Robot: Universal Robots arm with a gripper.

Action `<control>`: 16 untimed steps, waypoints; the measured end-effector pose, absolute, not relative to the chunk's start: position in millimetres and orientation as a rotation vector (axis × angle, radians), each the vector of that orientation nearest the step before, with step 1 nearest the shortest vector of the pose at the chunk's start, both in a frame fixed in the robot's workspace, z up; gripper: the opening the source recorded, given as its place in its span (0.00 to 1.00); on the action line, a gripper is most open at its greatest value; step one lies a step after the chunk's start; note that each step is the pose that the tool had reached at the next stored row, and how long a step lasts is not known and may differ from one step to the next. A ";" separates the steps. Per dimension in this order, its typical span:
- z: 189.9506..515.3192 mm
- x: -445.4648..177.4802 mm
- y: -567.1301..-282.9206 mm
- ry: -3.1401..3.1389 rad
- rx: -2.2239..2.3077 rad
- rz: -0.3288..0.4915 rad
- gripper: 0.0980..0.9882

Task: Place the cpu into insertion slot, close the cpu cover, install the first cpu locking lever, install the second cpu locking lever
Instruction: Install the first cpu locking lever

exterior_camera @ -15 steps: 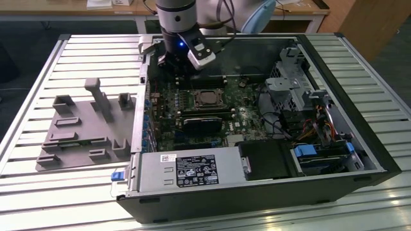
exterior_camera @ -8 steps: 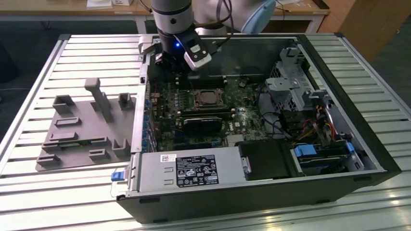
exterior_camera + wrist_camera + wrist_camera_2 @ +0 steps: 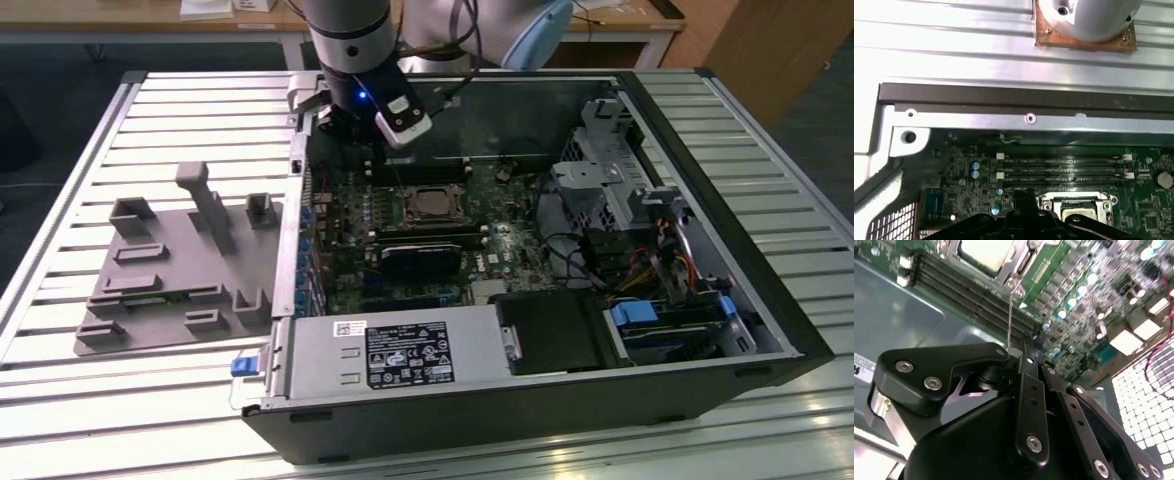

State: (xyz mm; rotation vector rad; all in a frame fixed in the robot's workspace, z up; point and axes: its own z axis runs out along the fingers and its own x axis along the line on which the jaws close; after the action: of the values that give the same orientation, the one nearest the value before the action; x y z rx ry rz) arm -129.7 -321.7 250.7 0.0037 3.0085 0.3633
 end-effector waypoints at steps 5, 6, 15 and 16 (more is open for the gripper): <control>247.3 -128.4 -321.7 3.008 0.005 0.372 0.00; 246.8 -127.2 -321.7 3.008 0.006 0.372 0.00; 244.0 -103.3 -321.7 3.007 0.009 0.372 0.00; 243.9 -100.2 -321.7 3.007 0.009 0.372 0.00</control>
State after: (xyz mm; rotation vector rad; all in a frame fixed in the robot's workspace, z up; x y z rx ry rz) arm -100.2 -321.7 243.9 0.0086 3.0072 0.3715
